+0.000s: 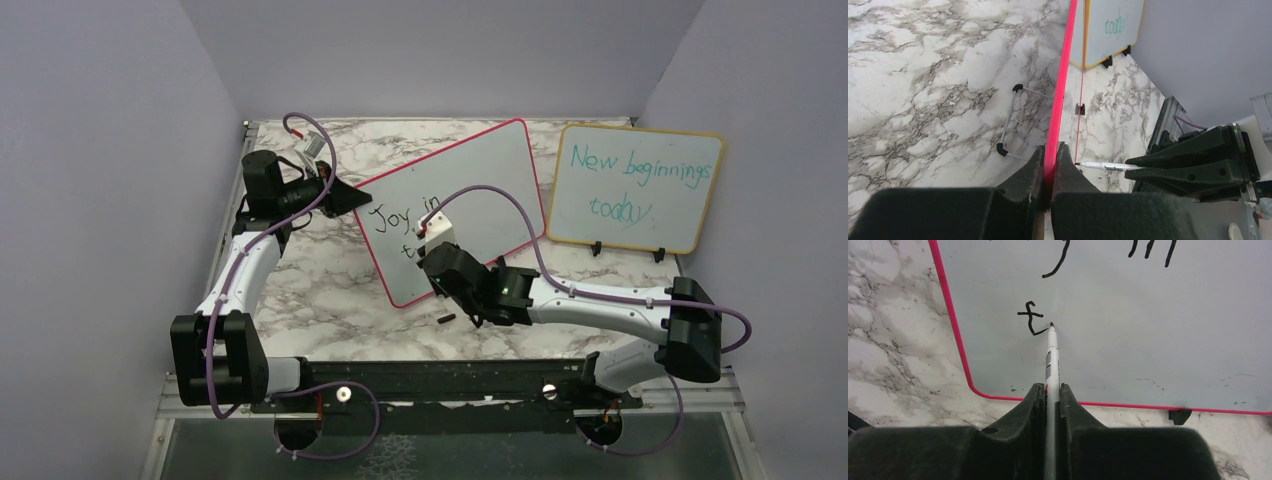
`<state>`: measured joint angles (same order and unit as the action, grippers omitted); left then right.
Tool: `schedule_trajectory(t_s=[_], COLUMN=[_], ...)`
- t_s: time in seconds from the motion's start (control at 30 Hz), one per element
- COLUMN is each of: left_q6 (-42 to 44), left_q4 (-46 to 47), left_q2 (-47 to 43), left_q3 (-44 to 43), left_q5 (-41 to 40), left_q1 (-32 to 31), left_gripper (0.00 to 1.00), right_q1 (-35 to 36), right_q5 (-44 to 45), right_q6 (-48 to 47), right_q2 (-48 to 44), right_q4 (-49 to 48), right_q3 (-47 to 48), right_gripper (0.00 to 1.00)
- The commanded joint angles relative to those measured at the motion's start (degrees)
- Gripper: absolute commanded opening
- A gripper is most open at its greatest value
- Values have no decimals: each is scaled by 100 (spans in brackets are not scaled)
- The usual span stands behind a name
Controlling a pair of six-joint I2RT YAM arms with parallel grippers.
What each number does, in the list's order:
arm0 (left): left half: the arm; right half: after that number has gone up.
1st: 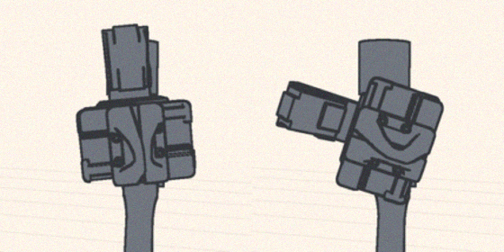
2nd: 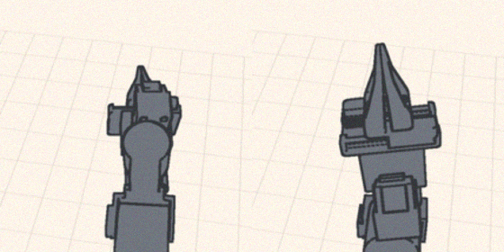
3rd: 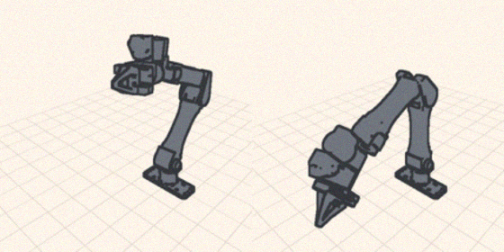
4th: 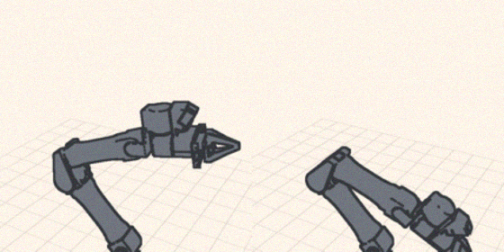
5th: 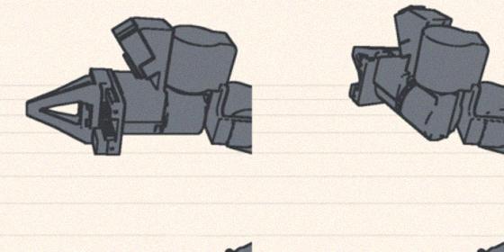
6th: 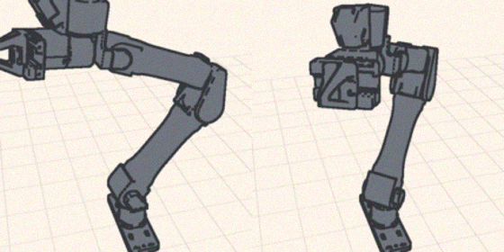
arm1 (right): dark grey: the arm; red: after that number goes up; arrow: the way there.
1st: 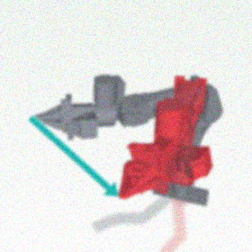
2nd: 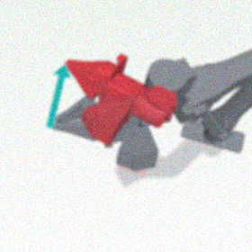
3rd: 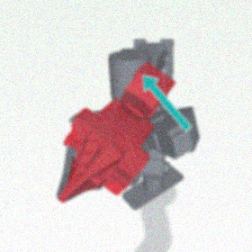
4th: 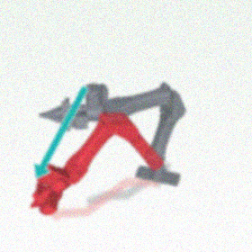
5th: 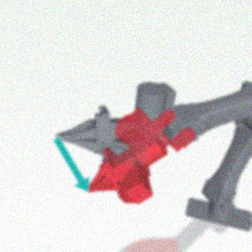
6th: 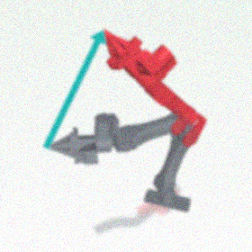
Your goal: Write a sentence on the whiteboard
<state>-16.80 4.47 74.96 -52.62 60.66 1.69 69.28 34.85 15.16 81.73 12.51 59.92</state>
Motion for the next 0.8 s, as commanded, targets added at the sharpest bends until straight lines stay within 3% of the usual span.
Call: schedule_trajectory(t_s=[0.0, 0.77], left_q6=[643, 641], left_q4=[-438, -438], left_q2=[200, 178], left_q3=[81, 94], left_q5=[-714, -707], left_q1=[-46, -44], left_gripper=[0, 0], right_q1=[-2, -36], right_q5=[131, 189], right_q6=[14, 127], right_q2=[-91, 176], right_q4=[-227, -188], right_q3=[1, 57], right_gripper=[0, 0])
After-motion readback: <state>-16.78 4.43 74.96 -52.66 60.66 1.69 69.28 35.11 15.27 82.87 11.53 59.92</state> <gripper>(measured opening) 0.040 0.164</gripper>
